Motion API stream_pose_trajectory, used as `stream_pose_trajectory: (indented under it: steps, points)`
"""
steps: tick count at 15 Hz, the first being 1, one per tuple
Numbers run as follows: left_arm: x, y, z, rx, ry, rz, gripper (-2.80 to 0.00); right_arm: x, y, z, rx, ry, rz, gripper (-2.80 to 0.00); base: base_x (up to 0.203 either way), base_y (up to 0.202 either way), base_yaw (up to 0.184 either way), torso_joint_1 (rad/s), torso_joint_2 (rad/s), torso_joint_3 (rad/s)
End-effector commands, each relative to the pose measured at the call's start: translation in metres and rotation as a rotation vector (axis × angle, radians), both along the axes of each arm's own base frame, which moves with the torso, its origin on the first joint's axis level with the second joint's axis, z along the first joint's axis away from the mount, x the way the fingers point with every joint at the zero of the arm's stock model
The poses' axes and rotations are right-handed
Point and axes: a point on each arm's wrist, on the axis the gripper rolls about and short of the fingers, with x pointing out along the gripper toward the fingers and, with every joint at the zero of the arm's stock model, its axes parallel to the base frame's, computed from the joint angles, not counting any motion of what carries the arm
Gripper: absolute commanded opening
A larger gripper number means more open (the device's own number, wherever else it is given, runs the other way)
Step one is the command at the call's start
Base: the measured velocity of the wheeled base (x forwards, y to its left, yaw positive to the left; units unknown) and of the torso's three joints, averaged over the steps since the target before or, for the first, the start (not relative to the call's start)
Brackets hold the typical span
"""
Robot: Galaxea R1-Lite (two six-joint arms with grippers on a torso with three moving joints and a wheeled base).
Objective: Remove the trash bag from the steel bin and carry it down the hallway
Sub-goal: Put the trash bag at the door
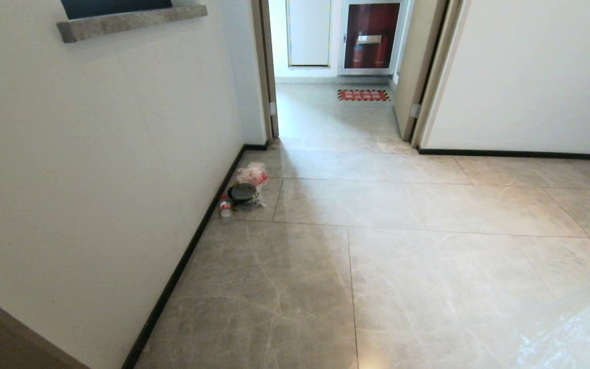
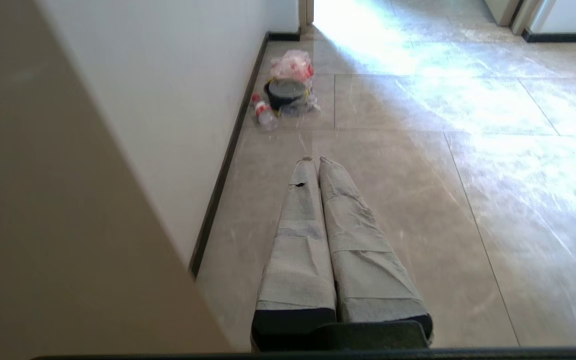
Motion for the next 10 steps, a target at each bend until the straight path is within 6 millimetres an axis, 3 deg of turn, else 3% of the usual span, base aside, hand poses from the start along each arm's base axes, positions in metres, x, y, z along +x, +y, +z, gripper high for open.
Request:
stream_pose_trajectory:
  steps: [1,10]
  points:
    - [0.0000,0.0000,0.0000,-0.001,0.000,0.000,-2.80,0.0002,0.0000,-0.0003,0.000,0.002,0.000,-2.80,0.192,0.000,0.002,0.004,0.00,0.004]
    - [0.0000,0.0000,-0.0001,-0.001,0.001,0.000,-2.80,0.0002,0.0000,-0.0003,0.000,0.002,0.000,-2.80,0.197,0.000,0.001,0.004,0.00,0.004]
